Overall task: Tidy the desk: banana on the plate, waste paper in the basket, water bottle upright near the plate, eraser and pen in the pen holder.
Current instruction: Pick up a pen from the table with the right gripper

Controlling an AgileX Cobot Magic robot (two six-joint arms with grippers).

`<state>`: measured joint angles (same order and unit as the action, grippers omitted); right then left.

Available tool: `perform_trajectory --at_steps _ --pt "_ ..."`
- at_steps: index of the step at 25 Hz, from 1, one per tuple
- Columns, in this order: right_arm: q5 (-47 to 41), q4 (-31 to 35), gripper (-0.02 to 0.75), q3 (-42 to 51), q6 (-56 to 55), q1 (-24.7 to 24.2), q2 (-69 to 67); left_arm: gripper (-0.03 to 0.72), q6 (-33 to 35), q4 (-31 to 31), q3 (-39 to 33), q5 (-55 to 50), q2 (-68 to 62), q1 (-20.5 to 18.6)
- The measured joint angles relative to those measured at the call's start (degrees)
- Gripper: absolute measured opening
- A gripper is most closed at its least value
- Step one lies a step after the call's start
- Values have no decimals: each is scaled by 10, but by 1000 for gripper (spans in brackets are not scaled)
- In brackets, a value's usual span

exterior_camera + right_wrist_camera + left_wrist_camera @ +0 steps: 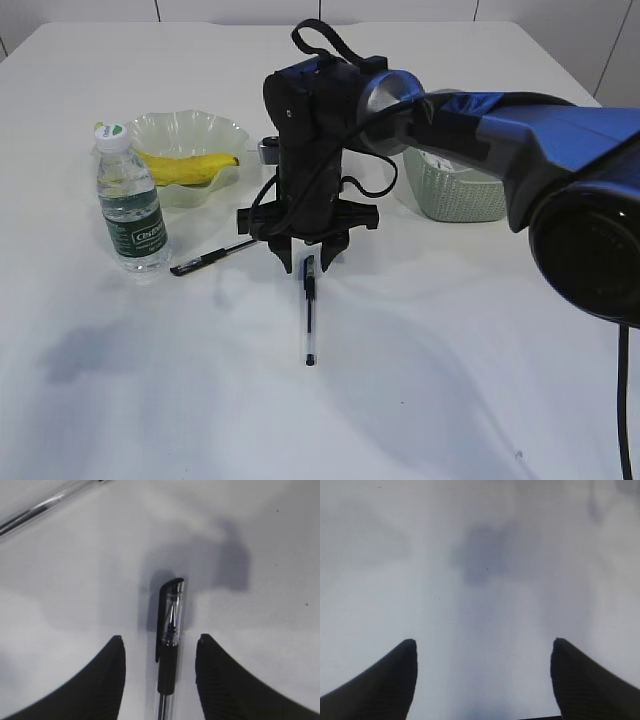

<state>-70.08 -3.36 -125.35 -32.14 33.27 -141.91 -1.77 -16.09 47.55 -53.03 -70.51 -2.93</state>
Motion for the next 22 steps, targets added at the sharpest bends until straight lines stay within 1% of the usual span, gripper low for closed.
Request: perform_trajectory --at_steps 22 --pt "0 2 344 0 0 0 -27 591 0 0 0 2 0 0"
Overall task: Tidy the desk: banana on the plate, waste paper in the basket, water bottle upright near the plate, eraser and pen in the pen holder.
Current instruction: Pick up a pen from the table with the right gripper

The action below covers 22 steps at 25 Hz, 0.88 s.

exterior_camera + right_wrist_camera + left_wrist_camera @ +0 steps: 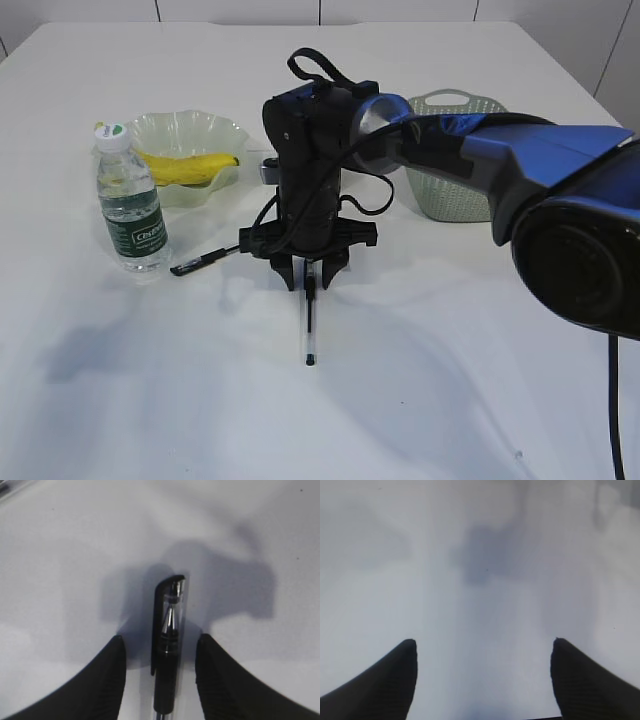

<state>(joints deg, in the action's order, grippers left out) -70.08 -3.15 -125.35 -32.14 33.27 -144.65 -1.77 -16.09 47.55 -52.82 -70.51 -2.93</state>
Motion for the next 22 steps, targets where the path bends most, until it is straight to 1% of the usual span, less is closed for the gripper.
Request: perform_trajectory --at_steps 10,12,14,18,20,22 --pt "0 14 344 -5 0 0 -4 591 0 0 0 0 0 0" --pt "0 14 335 -5 0 0 -5 591 0 0 0 0 0 0" --pt "0 14 281 -5 0 0 -5 591 0 0 0 0 0 0" --pt "0 14 115 -5 0 0 -5 591 0 0 0 0 0 0" --pt "0 14 89 -5 1 0 -5 591 0 0 0 0 0 0" --pt "0 9 83 -5 1 0 -5 591 0 0 0 0 0 0"
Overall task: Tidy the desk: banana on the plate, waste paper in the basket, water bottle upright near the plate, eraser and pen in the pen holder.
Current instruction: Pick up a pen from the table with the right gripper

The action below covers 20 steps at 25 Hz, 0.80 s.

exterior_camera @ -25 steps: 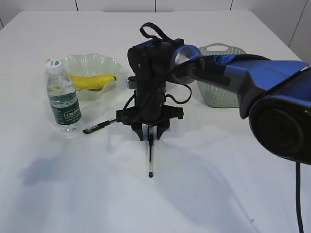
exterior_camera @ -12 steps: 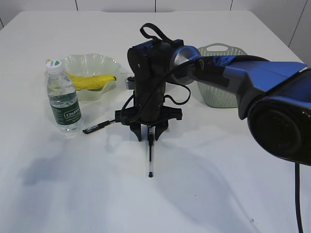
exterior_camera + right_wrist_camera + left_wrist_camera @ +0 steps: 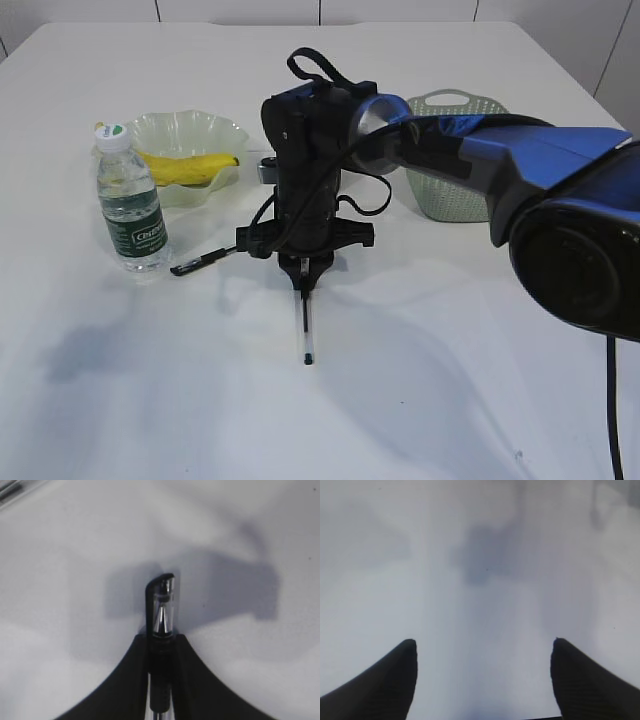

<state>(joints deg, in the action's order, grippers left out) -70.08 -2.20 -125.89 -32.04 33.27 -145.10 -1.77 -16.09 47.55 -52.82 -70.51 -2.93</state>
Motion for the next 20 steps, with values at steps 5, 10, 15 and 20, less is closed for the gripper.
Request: perform_trajectory --at_steps 5,10,15,20 --pt "1 -31 82 0 0 0 0 591 0 0 0 0 0 0" --pt "1 -32 81 0 0 0 0 591 0 0 0 0 0 0" --pt "1 4 81 -1 37 0 0 591 0 0 0 0 0 0" --pt "1 3 81 -5 60 0 -1 591 0 0 0 0 0 0"
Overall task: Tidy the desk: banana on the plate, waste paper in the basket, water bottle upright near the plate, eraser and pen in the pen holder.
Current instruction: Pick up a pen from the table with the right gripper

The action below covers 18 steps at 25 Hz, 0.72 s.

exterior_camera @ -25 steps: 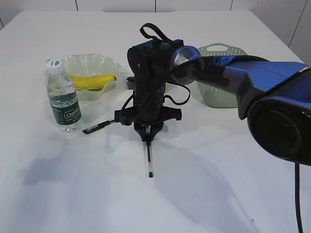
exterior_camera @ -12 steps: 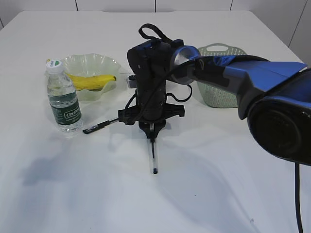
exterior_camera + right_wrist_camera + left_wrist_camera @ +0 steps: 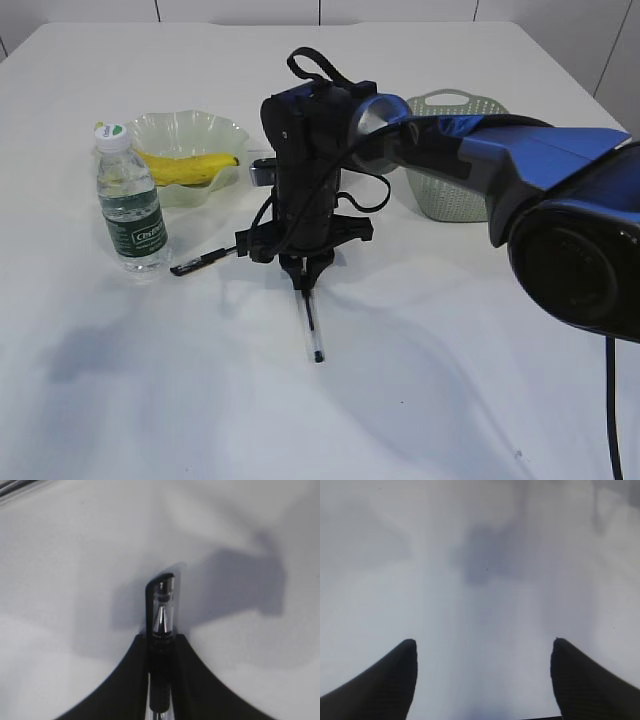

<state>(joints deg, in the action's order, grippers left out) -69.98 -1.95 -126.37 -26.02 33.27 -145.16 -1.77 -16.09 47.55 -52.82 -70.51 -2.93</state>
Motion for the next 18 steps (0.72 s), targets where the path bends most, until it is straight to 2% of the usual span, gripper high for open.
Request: perform_trajectory --at_steps 7,18 --pt "0 -37 63 0 67 0 12 591 0 0 0 0 0 0" --pt "-1 -38 63 0 96 0 65 591 0 0 0 -1 0 0"
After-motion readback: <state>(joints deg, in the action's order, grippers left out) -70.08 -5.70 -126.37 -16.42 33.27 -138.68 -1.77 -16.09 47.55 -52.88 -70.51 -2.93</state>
